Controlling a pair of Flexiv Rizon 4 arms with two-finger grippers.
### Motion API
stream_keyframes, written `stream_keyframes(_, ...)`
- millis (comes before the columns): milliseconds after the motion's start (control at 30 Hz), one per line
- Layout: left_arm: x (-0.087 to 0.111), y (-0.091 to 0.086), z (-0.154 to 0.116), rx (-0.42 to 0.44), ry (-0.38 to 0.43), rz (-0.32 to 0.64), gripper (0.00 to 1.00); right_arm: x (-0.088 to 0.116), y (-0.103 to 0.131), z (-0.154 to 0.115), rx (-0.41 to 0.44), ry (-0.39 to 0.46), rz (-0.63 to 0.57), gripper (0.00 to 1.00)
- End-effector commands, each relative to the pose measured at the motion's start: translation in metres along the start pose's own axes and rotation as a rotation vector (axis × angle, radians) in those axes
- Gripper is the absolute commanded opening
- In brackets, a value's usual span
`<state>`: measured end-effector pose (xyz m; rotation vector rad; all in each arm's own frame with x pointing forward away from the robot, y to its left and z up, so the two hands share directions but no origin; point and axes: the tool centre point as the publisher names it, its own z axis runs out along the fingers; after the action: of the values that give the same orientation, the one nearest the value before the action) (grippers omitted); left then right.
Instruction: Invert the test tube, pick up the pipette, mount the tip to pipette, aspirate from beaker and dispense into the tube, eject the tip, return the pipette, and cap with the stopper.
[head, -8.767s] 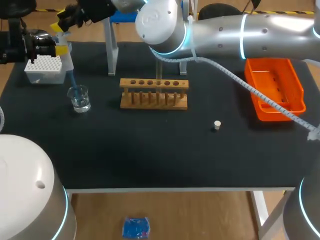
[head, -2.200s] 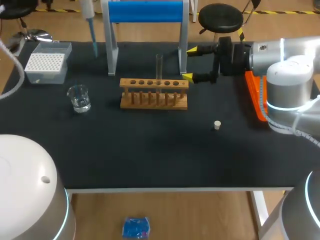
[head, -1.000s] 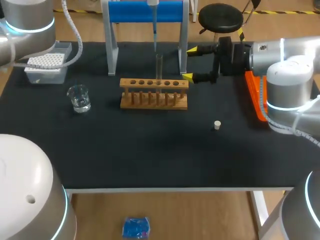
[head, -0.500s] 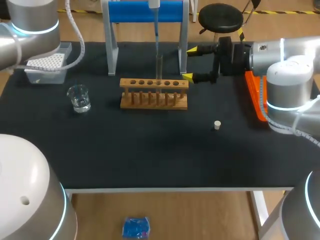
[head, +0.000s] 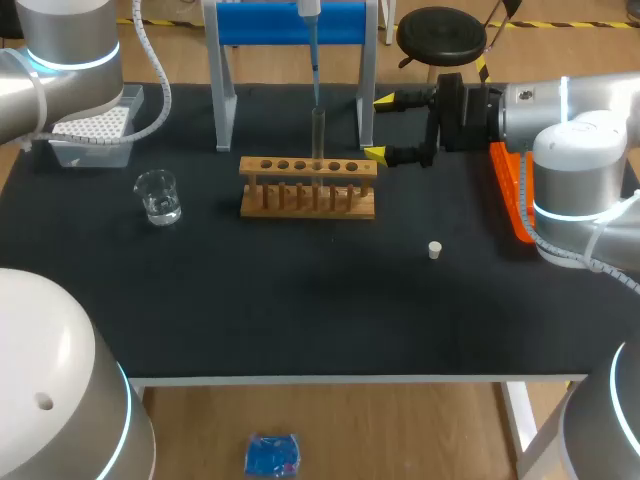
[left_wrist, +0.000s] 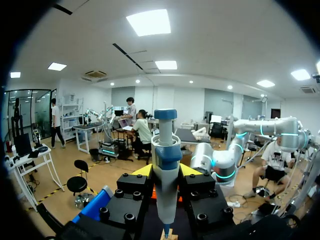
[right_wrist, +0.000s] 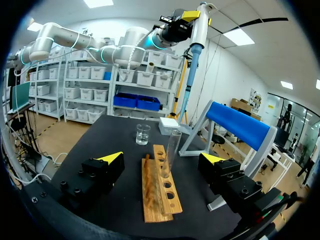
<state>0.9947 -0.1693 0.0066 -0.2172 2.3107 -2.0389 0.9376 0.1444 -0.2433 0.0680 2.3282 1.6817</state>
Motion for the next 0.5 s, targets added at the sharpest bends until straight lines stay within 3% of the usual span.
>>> stream_keyframes(33, -0.0013, -0.0003, -0.0002, -0.001, 0.004, 0.001, 0.00, 0.0003, -0.0005, 0.0004, -0.001, -0.002, -0.001, 1.00)
stream_keyframes(500, -0.0021, 0.0018, 0.0008, 0.005, 0.009, 0.003, 0.00, 0.0003, -0.0005, 0.0004, -0.001, -0.002, -0.001, 1.00)
